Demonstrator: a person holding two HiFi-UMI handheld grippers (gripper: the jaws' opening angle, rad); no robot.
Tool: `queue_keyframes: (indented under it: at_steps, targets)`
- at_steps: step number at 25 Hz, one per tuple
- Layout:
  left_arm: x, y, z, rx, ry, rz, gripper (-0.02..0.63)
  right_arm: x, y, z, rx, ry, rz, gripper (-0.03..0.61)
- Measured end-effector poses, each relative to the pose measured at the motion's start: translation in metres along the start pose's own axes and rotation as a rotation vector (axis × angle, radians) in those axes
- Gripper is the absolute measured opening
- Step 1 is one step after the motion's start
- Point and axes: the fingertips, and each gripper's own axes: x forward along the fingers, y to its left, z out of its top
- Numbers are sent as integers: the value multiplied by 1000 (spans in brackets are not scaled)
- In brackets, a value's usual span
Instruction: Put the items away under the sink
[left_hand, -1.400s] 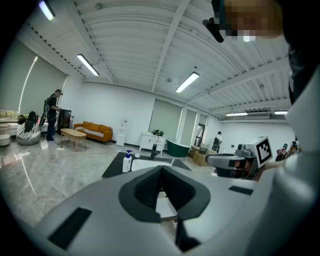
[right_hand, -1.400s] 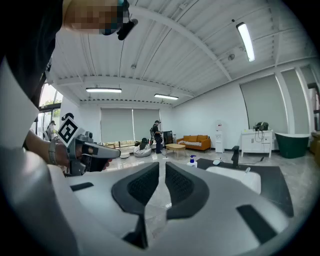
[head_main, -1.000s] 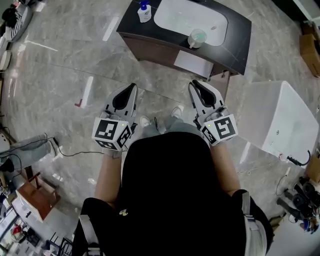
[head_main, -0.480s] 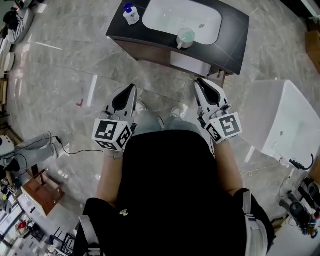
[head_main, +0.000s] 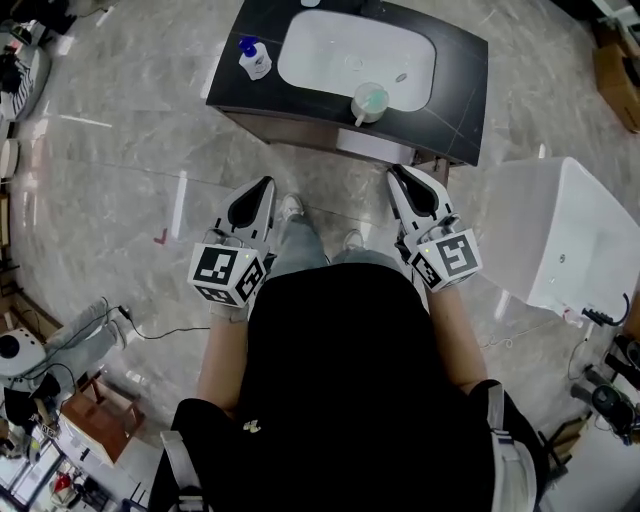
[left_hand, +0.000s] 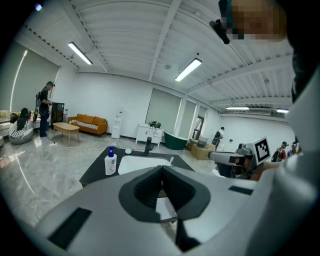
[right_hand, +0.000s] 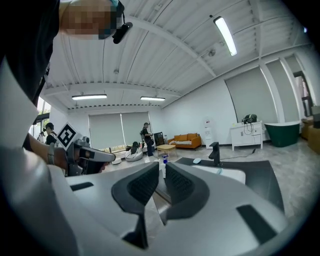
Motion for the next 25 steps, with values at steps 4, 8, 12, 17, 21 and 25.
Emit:
queue_keyframes:
  at_steps: [4,8,12,17,21,25]
  targets:
    - [19,30,16,10,-1,-75,21,30,2,9,-8,-1,-53,57]
    - [34,57,23,15,13,-156,21,59,7,11,-10,6,-112,57]
    - [45,79,25,45,37,-248,21,80,14,14,-4,5,-181,57]
    - [64,89,27,122,74,-381,21,90,15,14,18,8,-277,57]
    - [78,80,18,194,120,-495,23,83,14,8,50,15,-346,57]
    - [94,64,2,218,166,-580,23,69,7,3,51,32,-405,57]
